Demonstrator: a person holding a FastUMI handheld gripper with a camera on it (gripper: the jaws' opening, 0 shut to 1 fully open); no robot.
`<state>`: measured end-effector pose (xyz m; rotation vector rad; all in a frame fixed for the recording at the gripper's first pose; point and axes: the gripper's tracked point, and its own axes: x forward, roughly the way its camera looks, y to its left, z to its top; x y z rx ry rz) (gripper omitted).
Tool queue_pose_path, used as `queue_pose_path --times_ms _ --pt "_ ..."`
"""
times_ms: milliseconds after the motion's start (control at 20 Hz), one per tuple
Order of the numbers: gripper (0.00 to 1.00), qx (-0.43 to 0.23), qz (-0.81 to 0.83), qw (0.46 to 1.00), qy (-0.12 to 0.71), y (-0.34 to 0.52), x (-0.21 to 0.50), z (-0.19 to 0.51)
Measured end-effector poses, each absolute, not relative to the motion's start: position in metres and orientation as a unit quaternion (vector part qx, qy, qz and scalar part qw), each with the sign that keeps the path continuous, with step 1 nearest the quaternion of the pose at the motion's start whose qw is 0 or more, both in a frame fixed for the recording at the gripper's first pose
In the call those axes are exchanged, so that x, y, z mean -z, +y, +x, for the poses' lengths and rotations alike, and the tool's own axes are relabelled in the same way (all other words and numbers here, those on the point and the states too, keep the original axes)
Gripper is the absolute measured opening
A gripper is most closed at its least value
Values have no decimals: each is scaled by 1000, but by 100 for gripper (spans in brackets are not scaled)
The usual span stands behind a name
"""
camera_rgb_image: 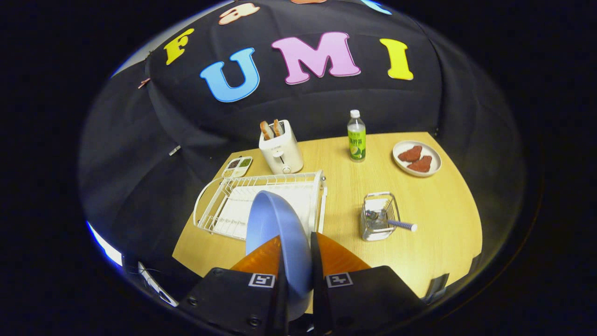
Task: Take the plate from the dish rack, then take the spoon from the basket and place it into the plate.
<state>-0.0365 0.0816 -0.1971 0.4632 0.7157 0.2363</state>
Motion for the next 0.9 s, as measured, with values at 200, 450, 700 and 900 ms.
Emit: queue_pose_path --times_ms 200,450,700,900 --pt "25 -127 279 872 381 97 235 -72" --pt "25 -123 315 845 415 101 290 -92" --pt "25 -118 342 826 432 105 344 -94" --pt "25 -118 364 819 427 110 364 -86"
